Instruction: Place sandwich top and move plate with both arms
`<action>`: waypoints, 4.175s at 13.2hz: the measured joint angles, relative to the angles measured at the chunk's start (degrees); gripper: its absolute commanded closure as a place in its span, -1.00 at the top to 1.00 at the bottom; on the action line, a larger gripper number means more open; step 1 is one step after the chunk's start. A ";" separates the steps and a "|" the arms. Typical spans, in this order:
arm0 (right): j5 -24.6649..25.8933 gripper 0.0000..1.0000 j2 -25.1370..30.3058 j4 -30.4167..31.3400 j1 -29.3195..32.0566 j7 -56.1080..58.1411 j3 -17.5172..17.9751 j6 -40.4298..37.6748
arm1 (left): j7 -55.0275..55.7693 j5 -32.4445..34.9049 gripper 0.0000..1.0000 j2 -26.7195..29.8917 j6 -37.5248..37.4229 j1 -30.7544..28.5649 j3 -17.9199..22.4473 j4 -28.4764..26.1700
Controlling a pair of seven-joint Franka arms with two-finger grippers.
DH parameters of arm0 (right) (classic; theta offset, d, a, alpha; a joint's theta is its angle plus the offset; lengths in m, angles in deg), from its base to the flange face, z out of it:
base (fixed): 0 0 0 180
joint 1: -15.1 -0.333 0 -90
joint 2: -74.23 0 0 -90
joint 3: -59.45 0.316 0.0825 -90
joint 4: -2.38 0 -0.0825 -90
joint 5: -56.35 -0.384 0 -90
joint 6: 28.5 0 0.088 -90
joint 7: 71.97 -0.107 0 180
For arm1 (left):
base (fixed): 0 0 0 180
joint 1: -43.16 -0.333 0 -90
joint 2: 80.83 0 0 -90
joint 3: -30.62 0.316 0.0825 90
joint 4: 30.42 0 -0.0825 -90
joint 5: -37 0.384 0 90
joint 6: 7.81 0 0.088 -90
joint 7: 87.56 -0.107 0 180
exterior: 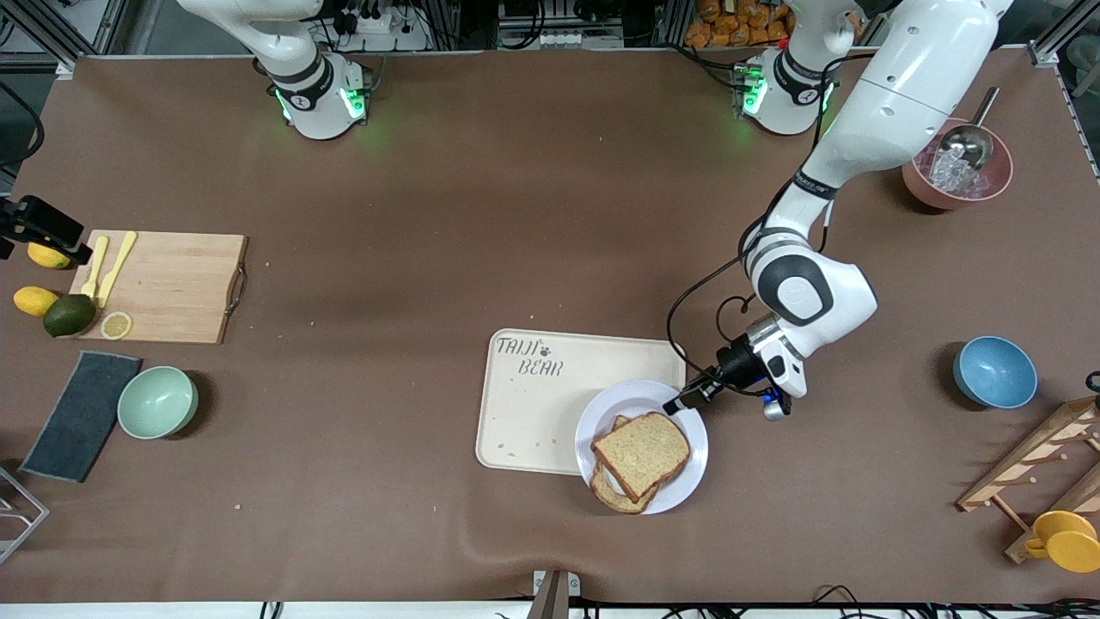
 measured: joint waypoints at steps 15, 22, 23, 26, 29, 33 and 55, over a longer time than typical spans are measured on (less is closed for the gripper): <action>0.00 1.00 -0.02 0.00 0.95 0.00 -0.13 -0.19 | 2.11 -7.63 -1.00 -0.92 10.21 9.51 -0.86 -1.93; 0.00 1.00 -0.05 0.00 1.01 0.00 -0.13 -0.21 | -3.02 -9.77 1.00 1.69 15.97 11.15 -1.15 -5.98; 0.00 1.00 -0.05 0.00 1.02 0.00 -0.13 -0.22 | -3.08 -9.77 1.00 1.82 17.77 11.67 -1.16 -5.98; 0.00 1.00 -0.08 0.00 1.11 0.00 -0.13 -0.23 | -4.69 -9.77 1.00 3.22 20.87 12.00 -1.05 -5.97; 0.00 1.00 -0.15 0.00 1.46 0.00 -0.13 -0.25 | -10.52 -9.78 1.00 4.69 25.49 11.57 -0.63 -6.02; 0.00 1.00 -0.21 0.00 1.61 0.00 -0.14 -0.27 | -18.41 -7.47 1.00 4.85 26.13 8.10 0.19 -5.97; 0.00 1.00 -0.38 0.00 1.73 0.00 -0.18 -0.40 | 9.39 70.49 1.00 20.39 -26.20 -10.03 11.24 -3.42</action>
